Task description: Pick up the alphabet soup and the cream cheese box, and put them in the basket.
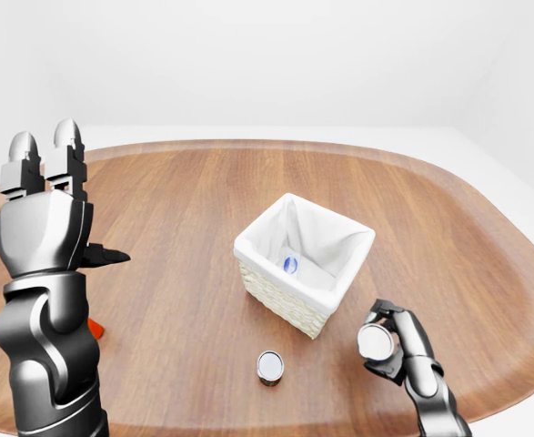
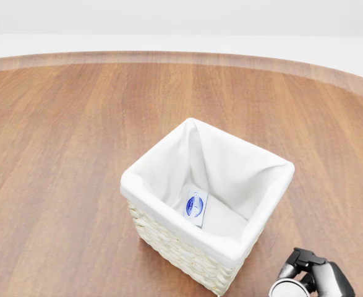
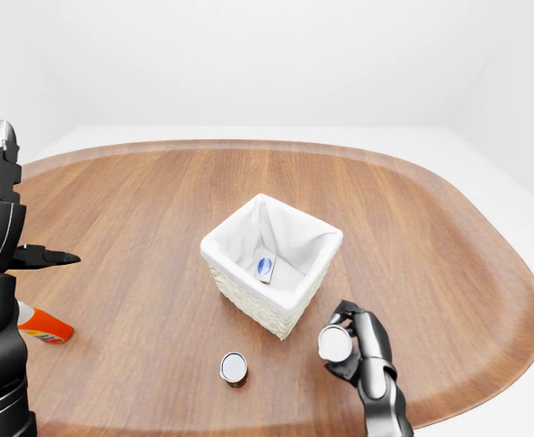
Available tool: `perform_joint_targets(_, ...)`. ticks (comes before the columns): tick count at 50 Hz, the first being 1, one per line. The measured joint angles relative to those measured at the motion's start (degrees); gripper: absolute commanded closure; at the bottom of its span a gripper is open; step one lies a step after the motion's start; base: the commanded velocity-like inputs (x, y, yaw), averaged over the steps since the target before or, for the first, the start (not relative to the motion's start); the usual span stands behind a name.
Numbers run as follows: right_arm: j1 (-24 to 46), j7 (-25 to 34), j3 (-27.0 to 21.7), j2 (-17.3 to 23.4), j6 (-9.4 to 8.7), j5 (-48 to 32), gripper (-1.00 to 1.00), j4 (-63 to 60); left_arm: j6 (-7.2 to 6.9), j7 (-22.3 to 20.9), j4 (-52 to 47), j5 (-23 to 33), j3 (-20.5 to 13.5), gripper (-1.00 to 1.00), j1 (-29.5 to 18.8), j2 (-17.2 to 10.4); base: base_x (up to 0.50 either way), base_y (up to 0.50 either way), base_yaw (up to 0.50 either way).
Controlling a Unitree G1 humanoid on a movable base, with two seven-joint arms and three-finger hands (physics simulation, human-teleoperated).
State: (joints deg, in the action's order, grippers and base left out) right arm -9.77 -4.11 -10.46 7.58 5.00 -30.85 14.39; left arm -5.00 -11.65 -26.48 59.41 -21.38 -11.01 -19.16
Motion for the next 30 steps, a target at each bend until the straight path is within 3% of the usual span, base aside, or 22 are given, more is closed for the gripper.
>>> perform_joint_targets(16, 1.1, -0.2, -2.3, -1.0, -0.40, -2.1, 1.00, -7.8, 0.00, -0.1, 0.0, -0.1, 0.0, -1.00, -0.1, -0.1, 0.00, 0.00, 0.00)
perform_joint_targets(30, 2.5, 1.3, -3.0, -2.2, -5.29, -1.9, 1.00, -18.0, 0.00, 0.0, 0.1, -0.2, 0.0, -1.00, -0.2, -0.1, 0.00, 0.00, 0.00)
